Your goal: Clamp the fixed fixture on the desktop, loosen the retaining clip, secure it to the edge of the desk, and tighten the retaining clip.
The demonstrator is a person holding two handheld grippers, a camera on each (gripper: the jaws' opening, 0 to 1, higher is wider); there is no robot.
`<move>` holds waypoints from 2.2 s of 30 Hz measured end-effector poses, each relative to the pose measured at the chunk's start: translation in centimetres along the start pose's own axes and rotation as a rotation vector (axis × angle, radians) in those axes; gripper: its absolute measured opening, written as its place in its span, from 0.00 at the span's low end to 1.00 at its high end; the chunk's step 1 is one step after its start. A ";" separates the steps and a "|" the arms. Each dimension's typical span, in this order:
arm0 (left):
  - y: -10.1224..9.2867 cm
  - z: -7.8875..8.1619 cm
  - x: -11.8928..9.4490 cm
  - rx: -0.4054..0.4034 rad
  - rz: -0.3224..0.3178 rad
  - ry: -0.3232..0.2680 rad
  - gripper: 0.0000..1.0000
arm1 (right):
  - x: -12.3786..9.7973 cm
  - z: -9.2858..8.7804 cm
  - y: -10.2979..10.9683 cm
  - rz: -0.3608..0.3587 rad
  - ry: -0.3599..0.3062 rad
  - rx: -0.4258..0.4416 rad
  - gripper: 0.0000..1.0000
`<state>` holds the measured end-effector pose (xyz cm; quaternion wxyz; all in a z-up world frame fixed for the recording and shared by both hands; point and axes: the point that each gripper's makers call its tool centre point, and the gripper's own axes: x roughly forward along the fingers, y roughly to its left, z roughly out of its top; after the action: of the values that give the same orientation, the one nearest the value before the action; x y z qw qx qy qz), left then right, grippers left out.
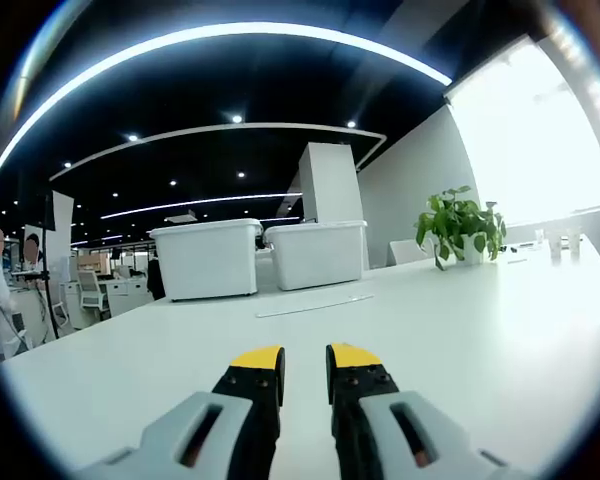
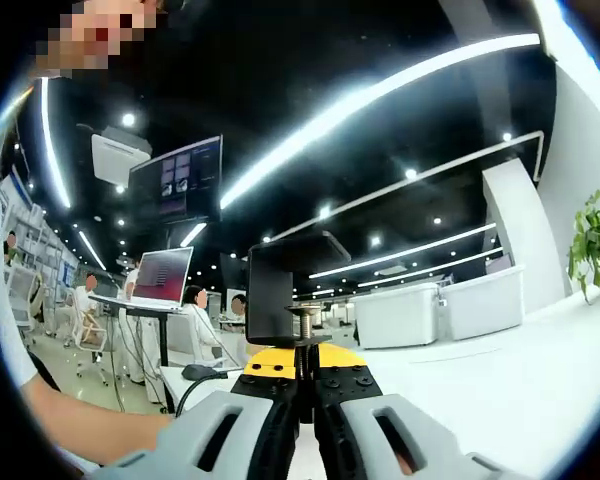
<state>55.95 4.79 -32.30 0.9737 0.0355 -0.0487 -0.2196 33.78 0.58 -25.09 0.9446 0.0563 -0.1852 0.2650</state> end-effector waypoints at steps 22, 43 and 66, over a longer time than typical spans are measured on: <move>-0.2 0.3 0.0 -0.010 -0.012 -0.014 0.16 | -5.7 -3.9 1.3 -0.035 0.076 0.071 0.02; -1.0 0.2 0.0 0.007 -0.039 -0.010 0.16 | -9.3 -8.9 3.5 -0.071 0.097 0.092 0.02; -1.1 0.6 -0.4 -0.012 -0.048 -0.033 0.16 | -10.5 -12.4 2.2 -0.088 0.097 0.113 0.02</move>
<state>55.06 3.88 -31.80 0.9674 0.0269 -0.0627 -0.2438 28.29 0.01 -40.47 0.9585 0.1048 -0.1211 0.2359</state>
